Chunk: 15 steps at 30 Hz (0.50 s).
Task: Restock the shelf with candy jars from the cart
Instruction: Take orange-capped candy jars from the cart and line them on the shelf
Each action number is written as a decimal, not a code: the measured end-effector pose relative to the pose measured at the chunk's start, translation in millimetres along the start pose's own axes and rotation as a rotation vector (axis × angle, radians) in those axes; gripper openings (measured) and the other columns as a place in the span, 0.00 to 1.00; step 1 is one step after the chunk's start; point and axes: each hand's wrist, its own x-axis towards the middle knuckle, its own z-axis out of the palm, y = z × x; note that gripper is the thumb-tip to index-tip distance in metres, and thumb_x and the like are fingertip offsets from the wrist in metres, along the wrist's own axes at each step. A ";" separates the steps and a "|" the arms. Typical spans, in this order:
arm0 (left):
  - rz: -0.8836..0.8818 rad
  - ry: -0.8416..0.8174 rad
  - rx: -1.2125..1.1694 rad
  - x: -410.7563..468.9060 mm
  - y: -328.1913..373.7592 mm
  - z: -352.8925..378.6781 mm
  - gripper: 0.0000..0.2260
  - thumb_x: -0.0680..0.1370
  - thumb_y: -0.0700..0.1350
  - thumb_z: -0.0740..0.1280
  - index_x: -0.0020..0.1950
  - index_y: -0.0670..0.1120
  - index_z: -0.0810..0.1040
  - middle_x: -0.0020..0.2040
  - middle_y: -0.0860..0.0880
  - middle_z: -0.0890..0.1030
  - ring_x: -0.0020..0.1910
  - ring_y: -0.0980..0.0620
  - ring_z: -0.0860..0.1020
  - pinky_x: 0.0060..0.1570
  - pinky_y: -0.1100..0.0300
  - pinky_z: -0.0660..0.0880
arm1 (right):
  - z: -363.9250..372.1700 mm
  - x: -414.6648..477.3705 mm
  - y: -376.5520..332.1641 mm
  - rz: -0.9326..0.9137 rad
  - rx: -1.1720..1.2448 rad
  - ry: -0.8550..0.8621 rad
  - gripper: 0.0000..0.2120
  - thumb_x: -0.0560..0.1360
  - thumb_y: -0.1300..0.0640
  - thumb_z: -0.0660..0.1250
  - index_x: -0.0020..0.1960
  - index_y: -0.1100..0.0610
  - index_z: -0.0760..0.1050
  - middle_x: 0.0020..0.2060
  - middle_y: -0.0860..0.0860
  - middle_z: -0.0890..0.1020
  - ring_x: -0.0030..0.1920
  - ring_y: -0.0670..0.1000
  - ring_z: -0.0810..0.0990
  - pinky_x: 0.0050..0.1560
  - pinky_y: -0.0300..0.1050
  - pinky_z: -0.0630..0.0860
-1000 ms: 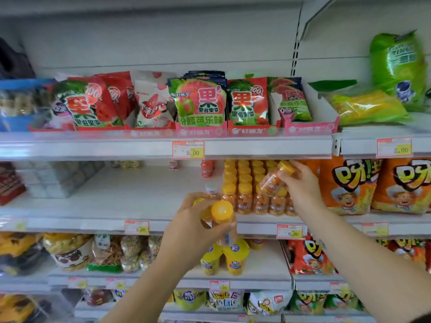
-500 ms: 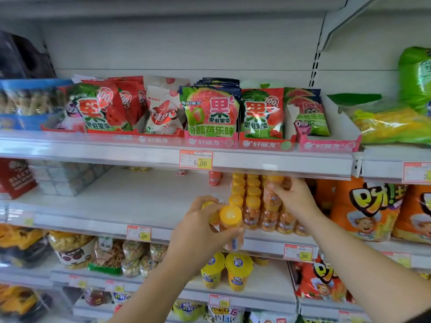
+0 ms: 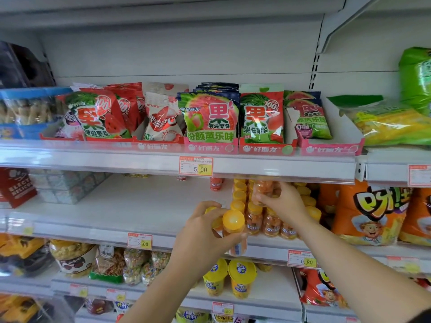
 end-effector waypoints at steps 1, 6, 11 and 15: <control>-0.003 -0.002 0.001 -0.2 -1.2 -0.7 0.20 0.65 0.68 0.73 0.55 0.67 0.77 0.63 0.66 0.67 0.37 0.63 0.79 0.45 0.54 0.80 | 5.5 0.4 -0.7 -0.007 -0.001 -0.010 0.26 0.68 0.48 0.78 0.63 0.48 0.74 0.55 0.43 0.81 0.55 0.46 0.78 0.56 0.45 0.74; -0.018 0.003 -0.008 -1.0 -9.8 -6.3 0.17 0.65 0.68 0.73 0.51 0.70 0.75 0.62 0.67 0.66 0.37 0.63 0.80 0.44 0.53 0.81 | 19.4 -0.9 1.4 -0.037 -0.057 0.018 0.26 0.68 0.48 0.78 0.63 0.49 0.74 0.52 0.44 0.81 0.53 0.47 0.78 0.51 0.42 0.71; -0.029 0.002 -0.006 -0.5 -16.3 -9.9 0.16 0.65 0.69 0.73 0.49 0.71 0.74 0.62 0.67 0.67 0.37 0.63 0.80 0.43 0.54 0.81 | 21.3 1.5 1.6 -0.061 -0.102 0.017 0.28 0.68 0.46 0.77 0.65 0.48 0.73 0.56 0.45 0.80 0.56 0.48 0.77 0.53 0.42 0.71; -0.035 -0.003 0.008 1.9 -14.6 -11.0 0.17 0.66 0.68 0.73 0.52 0.69 0.74 0.62 0.67 0.67 0.38 0.64 0.80 0.43 0.55 0.81 | 21.9 1.7 5.9 -0.057 -0.100 0.006 0.30 0.67 0.44 0.78 0.66 0.47 0.72 0.55 0.42 0.79 0.57 0.48 0.78 0.52 0.41 0.71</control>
